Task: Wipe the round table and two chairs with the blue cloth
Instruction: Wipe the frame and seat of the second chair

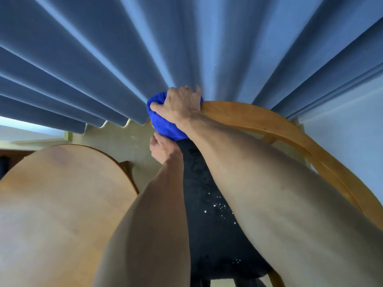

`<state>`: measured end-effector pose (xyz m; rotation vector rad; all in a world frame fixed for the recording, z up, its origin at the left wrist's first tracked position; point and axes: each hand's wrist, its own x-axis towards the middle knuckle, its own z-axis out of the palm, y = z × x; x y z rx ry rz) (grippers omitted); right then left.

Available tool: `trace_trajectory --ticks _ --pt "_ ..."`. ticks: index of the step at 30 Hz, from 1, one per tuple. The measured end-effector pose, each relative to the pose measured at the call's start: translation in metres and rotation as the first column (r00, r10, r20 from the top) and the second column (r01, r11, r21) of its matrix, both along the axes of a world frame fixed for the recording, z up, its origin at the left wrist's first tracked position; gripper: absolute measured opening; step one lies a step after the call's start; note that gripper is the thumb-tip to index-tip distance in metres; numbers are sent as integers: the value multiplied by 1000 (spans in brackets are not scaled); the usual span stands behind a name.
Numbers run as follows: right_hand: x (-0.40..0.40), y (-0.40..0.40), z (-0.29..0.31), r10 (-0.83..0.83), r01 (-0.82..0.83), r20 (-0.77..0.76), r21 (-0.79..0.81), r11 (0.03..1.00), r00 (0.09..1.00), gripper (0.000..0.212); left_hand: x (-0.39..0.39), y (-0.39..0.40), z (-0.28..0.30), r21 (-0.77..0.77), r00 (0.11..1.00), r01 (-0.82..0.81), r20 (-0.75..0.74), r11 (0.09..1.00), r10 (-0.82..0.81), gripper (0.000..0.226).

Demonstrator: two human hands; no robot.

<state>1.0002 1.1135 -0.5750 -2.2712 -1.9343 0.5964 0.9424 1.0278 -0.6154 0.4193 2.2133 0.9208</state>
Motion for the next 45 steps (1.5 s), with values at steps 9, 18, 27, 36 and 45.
trace_trajectory --ticks 9,18,27,36,45 --pt "7 7 -2 -196 196 17 12 981 980 37 -6 25 19 42 1000 -7 1 999 7 46" --pt "68 -8 0 -357 357 6 18 934 934 37 15 30 22 -159 840 257 -450 953 -302 36" --pt "212 -87 0 -635 633 3 -85 769 772 51 138 2 30 -275 375 763 -549 584 -747 37" --pt "288 -181 -7 -762 709 -187 -283 646 620 57 224 -50 36 -292 237 857 -507 423 -829 37" --pt "322 -252 5 -788 687 -345 -387 615 510 47 250 -113 44 -301 226 862 -493 408 -840 50"
